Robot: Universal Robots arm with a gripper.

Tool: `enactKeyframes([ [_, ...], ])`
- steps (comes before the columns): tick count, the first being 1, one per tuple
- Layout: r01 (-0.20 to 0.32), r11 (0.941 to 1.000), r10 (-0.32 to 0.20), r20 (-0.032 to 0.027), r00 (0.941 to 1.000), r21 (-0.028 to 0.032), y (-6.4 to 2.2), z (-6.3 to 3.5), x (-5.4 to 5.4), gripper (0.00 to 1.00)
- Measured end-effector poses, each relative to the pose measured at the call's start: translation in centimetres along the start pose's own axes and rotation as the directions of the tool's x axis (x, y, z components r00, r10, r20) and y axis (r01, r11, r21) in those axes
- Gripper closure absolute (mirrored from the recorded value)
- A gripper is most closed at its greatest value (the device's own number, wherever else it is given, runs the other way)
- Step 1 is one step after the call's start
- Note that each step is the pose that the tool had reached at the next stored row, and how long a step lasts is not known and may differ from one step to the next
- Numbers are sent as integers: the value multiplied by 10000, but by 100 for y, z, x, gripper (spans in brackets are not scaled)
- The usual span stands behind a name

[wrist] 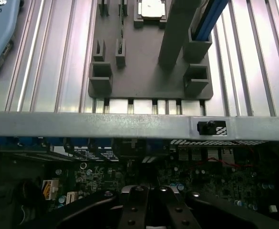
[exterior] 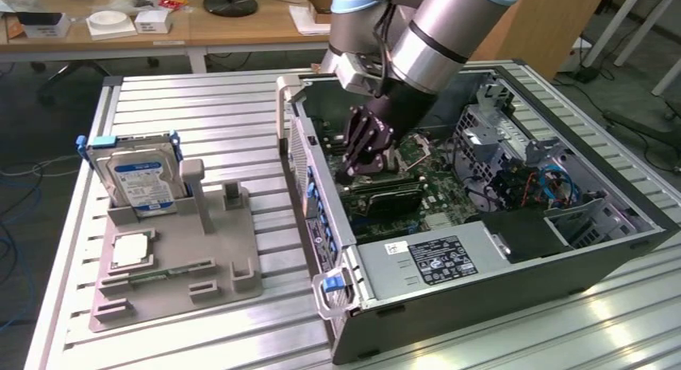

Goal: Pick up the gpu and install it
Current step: 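Press down on the gpu until it lock into place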

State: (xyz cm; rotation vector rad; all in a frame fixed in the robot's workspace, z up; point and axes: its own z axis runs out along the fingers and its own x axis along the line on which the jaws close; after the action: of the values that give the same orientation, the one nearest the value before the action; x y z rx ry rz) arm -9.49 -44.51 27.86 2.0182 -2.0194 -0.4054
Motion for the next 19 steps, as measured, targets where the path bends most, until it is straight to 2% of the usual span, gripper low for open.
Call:
enactKeyframes([
  [3, -1, 10000, 1, 0, 10000, -12, -73, -22, -1, 90],
  [4, 0, 10000, 0, 1, 10000, -37, -88, -28, 1, 90],
  [5, -1, 9999, 1, 0, 10000, -106, -91, -29, 4, 90],
  [6, -2, 9997, 2, 2, 10000, -227, -91, -29, 5, 90],
  [8, -3, 9987, 3, 2, 10000, -507, -91, -30, 10, 90],
  [9, -5, 9982, 5, 1, 10000, -605, -91, -30, 14, 90],
  [12, -4, 9964, 4, 2, 10000, -845, -94, -30, 24, 90],
  [13, -7, 9951, 7, 2, 10000, -993, -102, -34, 25, 90],
  [14, -10, 9931, 10, 3, 10000, -1172, -113, -38, 26, 90],
  [15, -10, 9915, 11, 5, 10000, -1300, -126, -44, 27, 90],
  [16, -8, 9901, 10, 10, 10000, -1403, -138, -49, 30, 90],
  [17, -8, 9894, 9, 11, 10000, -1449, -140, -51, 40, 90],
  [19, -4, 9894, 6, 13, 10000, -1451, -140, -50, 71, 90],
])
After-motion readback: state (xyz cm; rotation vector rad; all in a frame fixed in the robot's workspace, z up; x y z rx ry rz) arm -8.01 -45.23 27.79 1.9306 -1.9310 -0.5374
